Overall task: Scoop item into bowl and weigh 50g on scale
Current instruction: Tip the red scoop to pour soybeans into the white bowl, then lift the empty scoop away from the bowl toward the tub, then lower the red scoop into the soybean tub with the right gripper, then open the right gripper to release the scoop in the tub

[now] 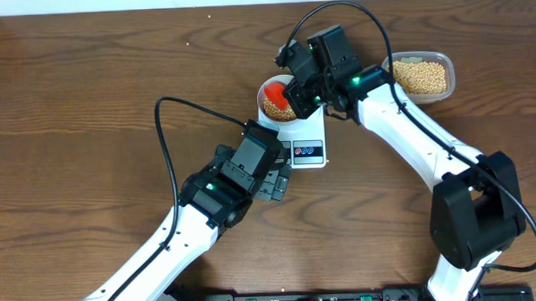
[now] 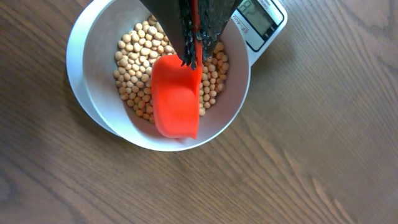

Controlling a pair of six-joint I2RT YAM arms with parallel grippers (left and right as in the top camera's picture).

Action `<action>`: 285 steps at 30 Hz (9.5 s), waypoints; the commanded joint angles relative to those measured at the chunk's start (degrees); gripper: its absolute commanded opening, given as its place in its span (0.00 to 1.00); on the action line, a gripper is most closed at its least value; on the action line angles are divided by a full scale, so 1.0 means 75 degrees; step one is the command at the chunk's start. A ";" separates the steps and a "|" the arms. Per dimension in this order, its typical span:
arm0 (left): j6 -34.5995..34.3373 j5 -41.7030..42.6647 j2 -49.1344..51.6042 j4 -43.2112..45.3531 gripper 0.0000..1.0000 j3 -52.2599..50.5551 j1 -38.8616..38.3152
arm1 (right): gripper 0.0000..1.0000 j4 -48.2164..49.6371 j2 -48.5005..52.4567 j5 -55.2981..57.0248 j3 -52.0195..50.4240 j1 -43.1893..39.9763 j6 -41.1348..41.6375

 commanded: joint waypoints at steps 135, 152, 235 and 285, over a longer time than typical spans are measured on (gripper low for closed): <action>-0.0044 -0.0070 -0.0029 -0.0012 0.98 0.0003 -0.0003 | 0.01 -0.1988 -0.2133 0.3707 0.0035 -0.3529 0.0994; -0.0044 -0.0070 -0.0029 -0.0012 0.98 0.0003 -0.0003 | 0.82 -0.2049 -0.1373 0.3060 -0.0009 -0.3541 0.6921; -0.0044 -0.0070 -0.0029 -0.0012 0.98 0.0003 -0.0003 | 0.99 -0.3040 -0.1204 0.3028 -0.0766 -0.4558 0.7329; -0.0044 -0.0070 -0.0029 -0.0012 0.98 0.0003 -0.0003 | 0.99 -0.1944 -0.4654 0.0323 -0.0752 -0.4552 0.3072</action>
